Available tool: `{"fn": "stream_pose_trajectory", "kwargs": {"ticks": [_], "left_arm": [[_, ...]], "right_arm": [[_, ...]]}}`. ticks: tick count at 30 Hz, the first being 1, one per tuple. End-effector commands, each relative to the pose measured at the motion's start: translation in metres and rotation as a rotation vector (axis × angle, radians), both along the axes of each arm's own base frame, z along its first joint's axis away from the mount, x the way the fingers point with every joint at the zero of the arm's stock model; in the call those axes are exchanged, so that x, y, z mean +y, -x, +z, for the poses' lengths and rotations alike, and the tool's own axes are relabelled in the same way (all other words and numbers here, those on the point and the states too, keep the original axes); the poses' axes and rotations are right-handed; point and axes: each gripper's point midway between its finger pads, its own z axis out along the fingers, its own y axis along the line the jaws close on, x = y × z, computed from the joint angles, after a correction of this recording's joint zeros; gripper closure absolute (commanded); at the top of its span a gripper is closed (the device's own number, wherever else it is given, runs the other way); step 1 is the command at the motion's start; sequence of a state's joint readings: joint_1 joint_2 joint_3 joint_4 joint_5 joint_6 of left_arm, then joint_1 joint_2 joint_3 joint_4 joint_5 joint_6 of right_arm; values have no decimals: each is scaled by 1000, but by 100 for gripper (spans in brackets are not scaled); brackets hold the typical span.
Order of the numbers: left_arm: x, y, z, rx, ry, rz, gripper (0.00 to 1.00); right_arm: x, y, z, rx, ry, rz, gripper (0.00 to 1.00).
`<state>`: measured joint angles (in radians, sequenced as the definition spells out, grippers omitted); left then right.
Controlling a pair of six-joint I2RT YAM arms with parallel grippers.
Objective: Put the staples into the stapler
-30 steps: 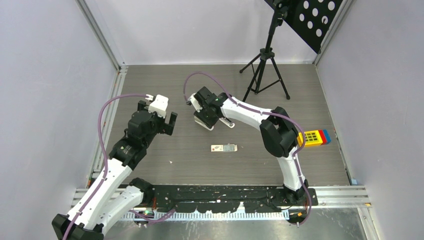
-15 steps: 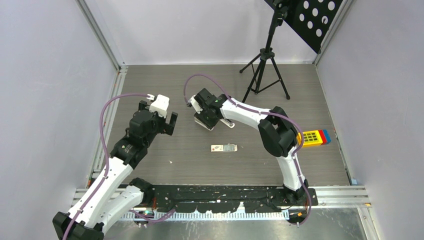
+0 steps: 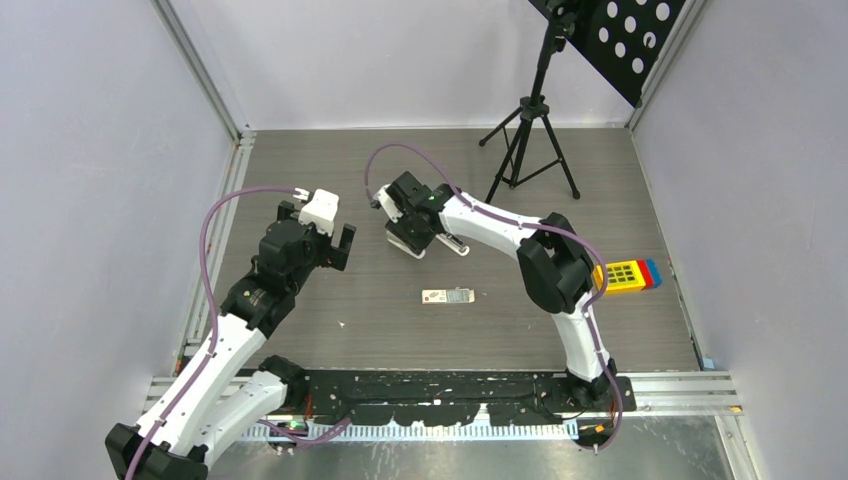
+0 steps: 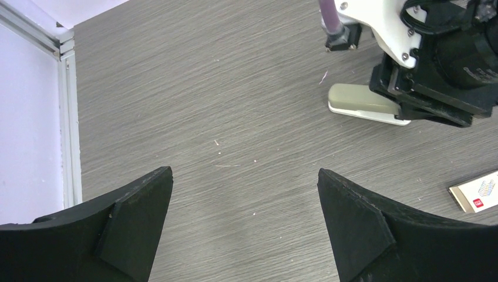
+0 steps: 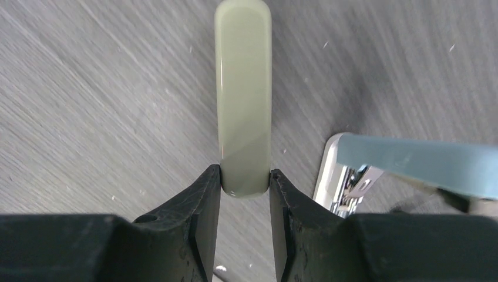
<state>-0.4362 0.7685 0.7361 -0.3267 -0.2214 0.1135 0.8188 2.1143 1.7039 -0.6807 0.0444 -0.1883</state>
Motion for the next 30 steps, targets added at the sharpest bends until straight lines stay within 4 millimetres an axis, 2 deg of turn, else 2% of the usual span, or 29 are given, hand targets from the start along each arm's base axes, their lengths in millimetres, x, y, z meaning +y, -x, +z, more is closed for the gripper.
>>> {"fn": "stream_pose_trajectory", "kwargs": {"ticks": [1,8,13,16,18,22,25,26,30], "left_arm": [[3,-4,13,-55,7,15,4],[4,-3,15,-62,10,16,4],[4,-3,15,-64,9,18,4],[4,-3,16,-66,10,19,4],[5,-3,16,-66,10,18,4],[4,-3,15,-64,12,17,4],[3,-2,15,-63,15,14,4],[3,-2,15,-63,16,13,4],[2,-3,13,-56,17,10,3]], "right_arm": [[26,-27,23,-91,-75,-11,86],[42,-49,27,-118,-110,-28,85],[57,-63,20,-123,-131,-38,83],[64,-66,19,-114,-153,-45,76],[65,-65,26,-114,-168,-49,67],[59,-61,43,-125,-182,-46,57],[50,-55,58,-133,-205,-49,54],[48,-53,71,-147,-226,-52,53],[33,-42,97,-176,-269,-59,49]]}}
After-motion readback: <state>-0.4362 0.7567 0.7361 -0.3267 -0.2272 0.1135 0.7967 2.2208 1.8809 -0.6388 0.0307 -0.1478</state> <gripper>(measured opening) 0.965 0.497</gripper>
